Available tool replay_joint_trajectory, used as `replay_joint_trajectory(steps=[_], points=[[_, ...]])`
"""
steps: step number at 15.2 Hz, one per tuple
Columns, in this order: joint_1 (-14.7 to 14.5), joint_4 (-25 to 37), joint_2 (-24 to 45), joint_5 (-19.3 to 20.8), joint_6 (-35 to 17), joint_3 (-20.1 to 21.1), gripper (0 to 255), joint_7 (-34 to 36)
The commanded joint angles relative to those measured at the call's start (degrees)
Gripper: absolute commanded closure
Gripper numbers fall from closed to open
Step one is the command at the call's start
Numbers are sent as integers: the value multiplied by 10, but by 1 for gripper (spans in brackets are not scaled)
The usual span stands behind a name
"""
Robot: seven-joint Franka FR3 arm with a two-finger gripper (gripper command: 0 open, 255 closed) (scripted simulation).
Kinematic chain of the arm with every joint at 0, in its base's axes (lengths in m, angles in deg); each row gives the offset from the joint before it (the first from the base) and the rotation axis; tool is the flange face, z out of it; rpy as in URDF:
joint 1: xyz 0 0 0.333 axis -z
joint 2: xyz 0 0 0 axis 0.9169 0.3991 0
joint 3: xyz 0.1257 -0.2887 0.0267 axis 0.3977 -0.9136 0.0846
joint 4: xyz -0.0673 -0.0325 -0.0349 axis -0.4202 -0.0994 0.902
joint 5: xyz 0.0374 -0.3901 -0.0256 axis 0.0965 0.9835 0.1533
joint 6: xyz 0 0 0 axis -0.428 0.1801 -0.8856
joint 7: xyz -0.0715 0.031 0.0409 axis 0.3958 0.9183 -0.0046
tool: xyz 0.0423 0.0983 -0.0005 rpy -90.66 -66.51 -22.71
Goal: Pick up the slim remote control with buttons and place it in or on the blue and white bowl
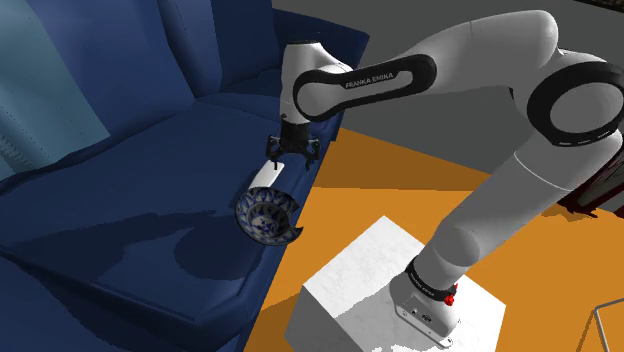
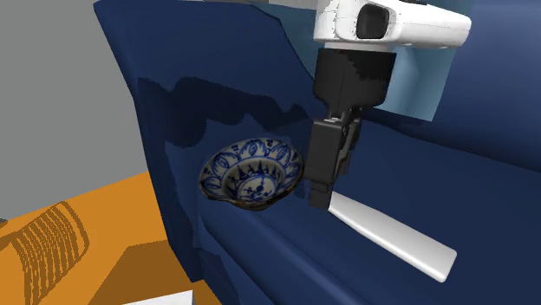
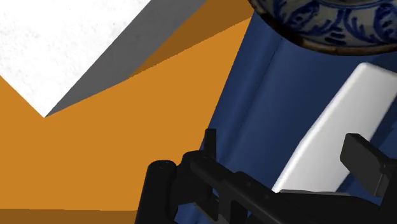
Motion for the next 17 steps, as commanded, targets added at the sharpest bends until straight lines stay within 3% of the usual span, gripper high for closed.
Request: replay_joint_trajectory(steps=[1,7,17], points=[[4,26,49,20,-21,8,0,63],[-10,137,193,88,-46,-3,0,226],[-17,118,230,109,-98,-12,0,248]])
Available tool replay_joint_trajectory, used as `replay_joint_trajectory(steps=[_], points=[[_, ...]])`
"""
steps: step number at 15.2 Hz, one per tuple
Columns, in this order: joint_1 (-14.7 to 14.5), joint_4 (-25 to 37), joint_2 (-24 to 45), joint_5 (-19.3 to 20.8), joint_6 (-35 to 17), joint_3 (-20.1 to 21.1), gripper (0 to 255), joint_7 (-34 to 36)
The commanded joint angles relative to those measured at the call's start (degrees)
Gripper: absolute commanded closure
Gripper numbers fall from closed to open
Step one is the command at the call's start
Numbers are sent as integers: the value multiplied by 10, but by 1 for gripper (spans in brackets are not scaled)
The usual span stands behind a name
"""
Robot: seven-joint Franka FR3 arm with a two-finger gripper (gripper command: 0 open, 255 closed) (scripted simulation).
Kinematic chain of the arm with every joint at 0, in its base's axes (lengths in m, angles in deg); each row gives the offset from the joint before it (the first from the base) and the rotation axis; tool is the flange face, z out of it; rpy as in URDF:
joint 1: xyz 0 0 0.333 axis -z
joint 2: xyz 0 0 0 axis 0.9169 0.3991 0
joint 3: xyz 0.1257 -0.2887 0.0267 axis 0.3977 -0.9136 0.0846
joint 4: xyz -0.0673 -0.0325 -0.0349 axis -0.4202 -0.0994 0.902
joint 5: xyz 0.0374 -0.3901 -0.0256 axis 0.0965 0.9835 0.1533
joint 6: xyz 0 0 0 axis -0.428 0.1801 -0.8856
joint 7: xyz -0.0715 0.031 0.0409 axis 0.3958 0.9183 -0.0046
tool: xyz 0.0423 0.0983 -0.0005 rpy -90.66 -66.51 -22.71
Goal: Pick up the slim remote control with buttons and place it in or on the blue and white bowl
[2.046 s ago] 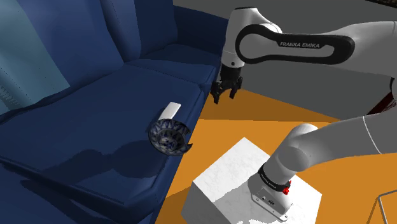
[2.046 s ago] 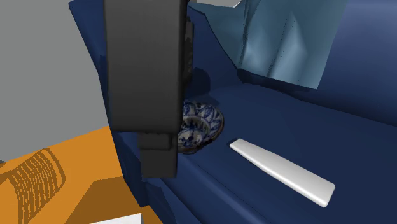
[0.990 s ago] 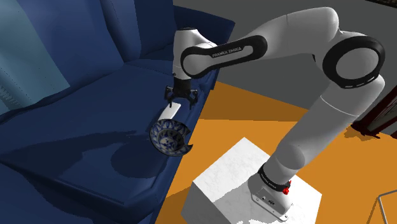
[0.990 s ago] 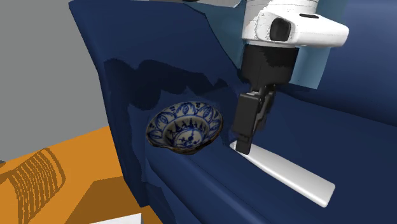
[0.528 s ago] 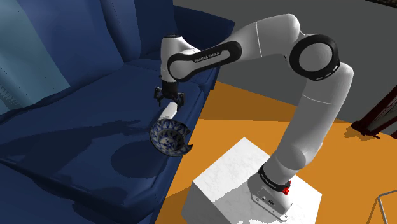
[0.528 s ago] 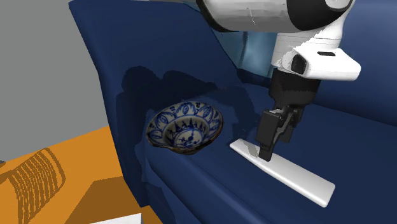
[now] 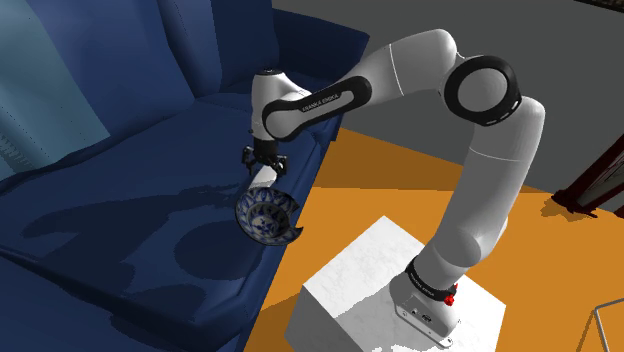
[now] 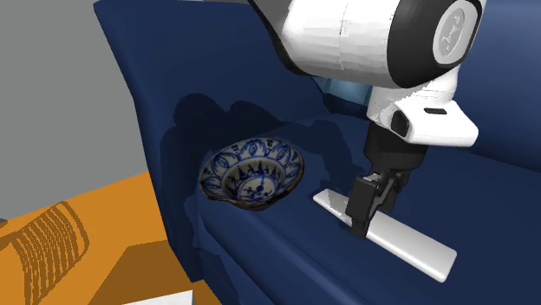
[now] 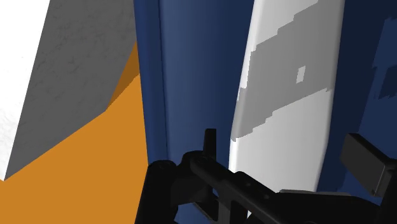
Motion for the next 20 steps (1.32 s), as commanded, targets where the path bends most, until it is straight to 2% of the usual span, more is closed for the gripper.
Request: replay_joint_trajectory(steps=[1,6,7,16,20], points=[[-1,-2,2,1,-4,0,0,1],[-1,-2,2,1,-3,0,0,1],[-1,-2,2,1,-3,0,255,1],[-1,-2,2,1,-4,0,255,1],[2,9,-15,-9,22,3,255,-6]])
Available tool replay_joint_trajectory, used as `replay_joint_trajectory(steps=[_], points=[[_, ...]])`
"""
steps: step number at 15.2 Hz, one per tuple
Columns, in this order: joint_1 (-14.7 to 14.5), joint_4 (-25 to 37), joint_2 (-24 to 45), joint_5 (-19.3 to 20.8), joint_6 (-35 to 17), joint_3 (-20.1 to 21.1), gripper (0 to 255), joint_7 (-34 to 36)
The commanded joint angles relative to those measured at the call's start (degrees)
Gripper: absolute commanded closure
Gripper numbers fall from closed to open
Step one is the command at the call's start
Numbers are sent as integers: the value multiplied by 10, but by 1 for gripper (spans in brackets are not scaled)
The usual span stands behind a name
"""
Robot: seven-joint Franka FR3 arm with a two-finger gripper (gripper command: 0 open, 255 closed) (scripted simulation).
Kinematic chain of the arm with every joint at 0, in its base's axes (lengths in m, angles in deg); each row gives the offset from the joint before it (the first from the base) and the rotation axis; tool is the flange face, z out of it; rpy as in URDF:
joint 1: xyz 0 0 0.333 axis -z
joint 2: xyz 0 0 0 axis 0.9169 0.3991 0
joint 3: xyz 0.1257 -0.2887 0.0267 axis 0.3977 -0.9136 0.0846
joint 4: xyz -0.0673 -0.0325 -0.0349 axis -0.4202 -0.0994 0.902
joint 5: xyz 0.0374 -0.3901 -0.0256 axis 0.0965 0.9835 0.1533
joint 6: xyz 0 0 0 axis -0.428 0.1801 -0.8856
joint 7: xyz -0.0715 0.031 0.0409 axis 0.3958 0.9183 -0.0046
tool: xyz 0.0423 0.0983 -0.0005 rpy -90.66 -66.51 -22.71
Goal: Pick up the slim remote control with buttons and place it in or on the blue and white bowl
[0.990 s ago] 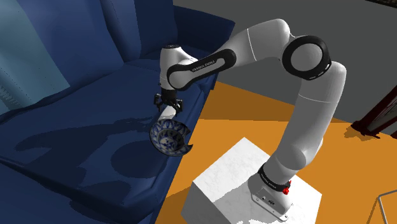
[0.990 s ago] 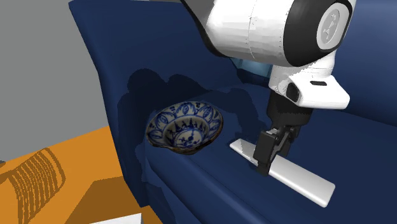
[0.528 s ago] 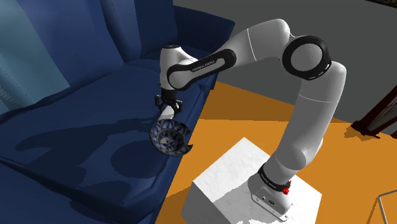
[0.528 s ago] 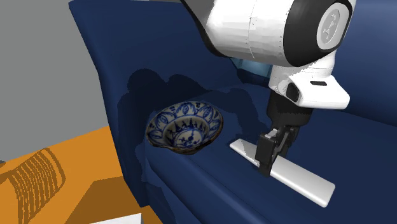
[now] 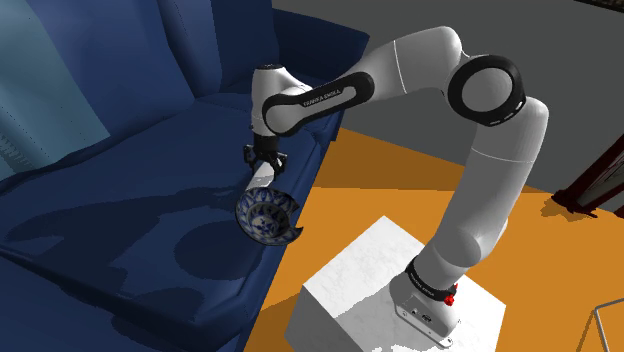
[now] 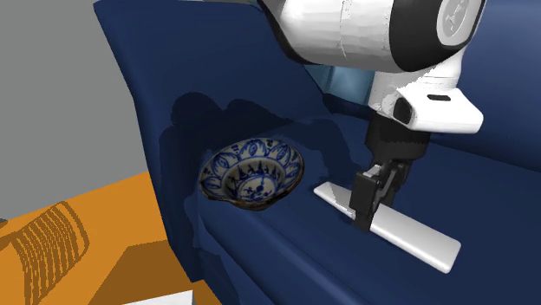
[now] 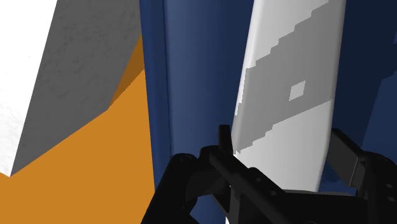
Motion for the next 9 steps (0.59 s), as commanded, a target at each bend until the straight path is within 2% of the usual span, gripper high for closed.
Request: replay_joint_trajectory(steps=[1,9], points=[[2,5,-8,-5,12,1,255,-4],[5,34,-37,-21,66,6,255,-15]])
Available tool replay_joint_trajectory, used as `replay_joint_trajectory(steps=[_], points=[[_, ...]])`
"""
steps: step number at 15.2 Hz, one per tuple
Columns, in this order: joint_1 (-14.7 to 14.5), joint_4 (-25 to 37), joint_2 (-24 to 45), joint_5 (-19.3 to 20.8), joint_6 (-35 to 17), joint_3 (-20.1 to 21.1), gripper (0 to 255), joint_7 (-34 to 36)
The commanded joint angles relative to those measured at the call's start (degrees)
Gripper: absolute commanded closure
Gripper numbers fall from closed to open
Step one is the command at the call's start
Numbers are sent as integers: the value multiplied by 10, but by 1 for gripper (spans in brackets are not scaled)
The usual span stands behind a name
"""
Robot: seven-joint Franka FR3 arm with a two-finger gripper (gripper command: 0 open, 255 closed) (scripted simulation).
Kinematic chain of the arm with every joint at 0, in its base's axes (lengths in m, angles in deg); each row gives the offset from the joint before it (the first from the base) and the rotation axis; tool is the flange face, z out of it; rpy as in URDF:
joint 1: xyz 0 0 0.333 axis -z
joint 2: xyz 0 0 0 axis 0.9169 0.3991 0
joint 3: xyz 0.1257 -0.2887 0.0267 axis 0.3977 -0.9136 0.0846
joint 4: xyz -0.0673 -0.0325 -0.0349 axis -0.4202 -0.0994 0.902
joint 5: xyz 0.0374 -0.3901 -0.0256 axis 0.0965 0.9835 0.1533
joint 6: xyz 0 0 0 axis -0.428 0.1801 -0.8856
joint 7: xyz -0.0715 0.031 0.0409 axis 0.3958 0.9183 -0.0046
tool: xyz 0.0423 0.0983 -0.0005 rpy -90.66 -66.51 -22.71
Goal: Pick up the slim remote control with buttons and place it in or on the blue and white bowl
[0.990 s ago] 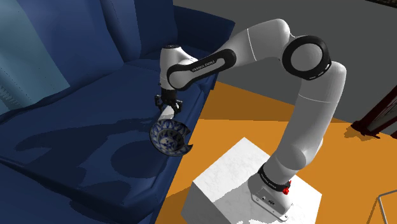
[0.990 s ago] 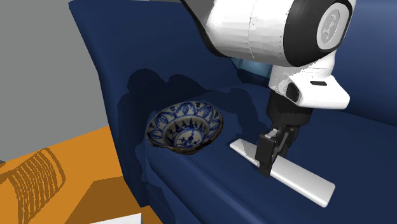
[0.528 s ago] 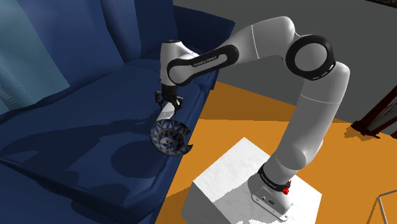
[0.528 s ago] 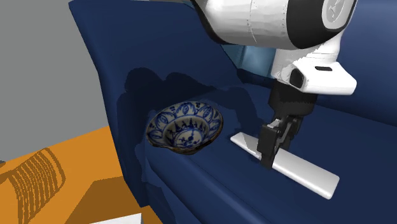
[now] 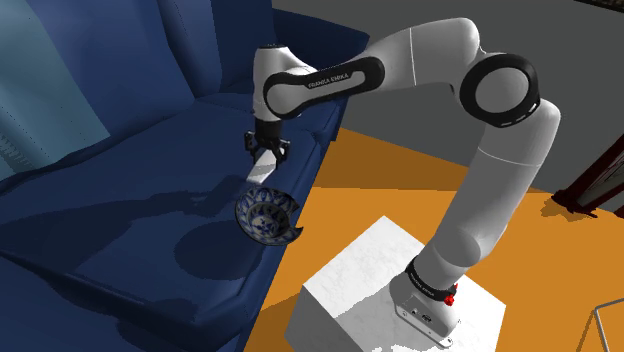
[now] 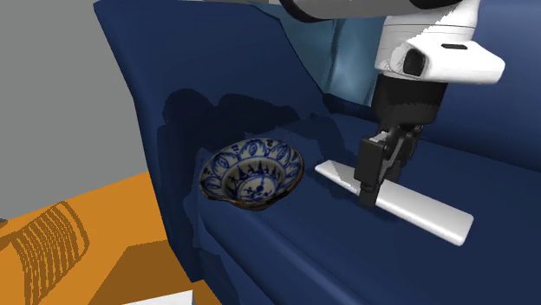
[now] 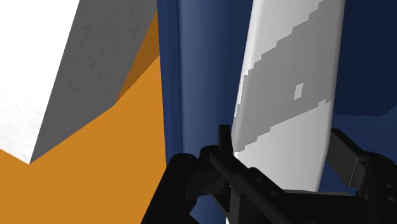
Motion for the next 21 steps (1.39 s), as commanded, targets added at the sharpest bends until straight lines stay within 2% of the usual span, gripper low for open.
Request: replay_joint_trajectory(steps=[1,16,21], points=[[1,10,-4,-3,14,0,255,-3],[3,90,-36,-20,121,4,255,-16],[-12,30,-88,-45,109,22,255,13]])
